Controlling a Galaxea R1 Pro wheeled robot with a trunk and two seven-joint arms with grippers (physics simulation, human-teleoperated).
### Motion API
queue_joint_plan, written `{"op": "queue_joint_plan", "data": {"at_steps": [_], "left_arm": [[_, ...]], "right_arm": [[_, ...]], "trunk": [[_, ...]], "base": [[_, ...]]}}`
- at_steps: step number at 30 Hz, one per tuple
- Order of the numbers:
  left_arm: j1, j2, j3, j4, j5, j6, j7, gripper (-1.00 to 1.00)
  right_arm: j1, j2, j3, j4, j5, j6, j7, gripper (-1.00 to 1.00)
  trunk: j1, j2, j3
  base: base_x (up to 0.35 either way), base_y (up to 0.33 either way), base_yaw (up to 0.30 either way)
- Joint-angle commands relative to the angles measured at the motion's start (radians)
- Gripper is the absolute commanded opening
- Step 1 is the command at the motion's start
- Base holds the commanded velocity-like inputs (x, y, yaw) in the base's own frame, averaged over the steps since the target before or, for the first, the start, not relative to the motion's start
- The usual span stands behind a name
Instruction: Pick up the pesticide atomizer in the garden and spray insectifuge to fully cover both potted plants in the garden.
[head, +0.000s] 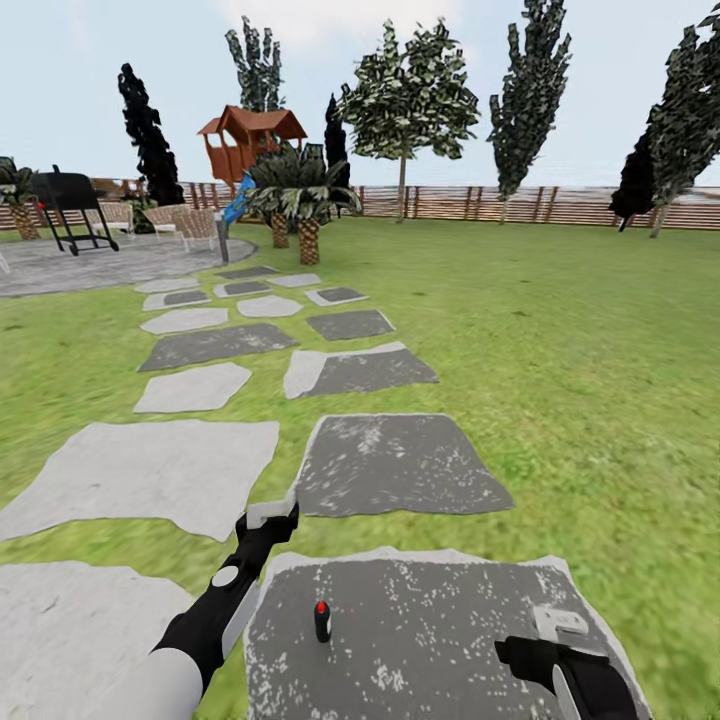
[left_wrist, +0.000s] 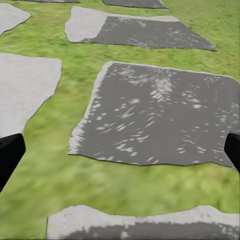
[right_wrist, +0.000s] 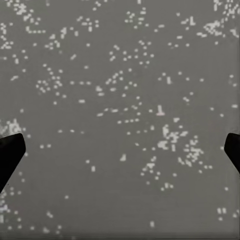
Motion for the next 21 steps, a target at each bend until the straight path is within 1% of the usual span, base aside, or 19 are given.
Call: {"op": "queue_joint_plan", "data": {"at_steps": [1, 21], "left_arm": [[-0.001, 0.0, -0.001, 0.001, 0.009, -0.003, 0.0, 1.0], [-0.001, 0.0, -0.002, 0.001, 0.009, -0.003, 0.0, 1.0]], "right_arm": [[0.0, 0.0, 0.0, -0.001, 0.001, 0.005, 0.001, 1.0], [-0.001, 0.0, 0.001, -0.001, 0.001, 0.005, 0.001, 1.0]], "trunk": [[0.0, -0.001, -0.007], [0.009, -0.005, -0.116]], "base": [[0.0, 0.0, 0.0], [0.0, 0.0, 0.0]]}}
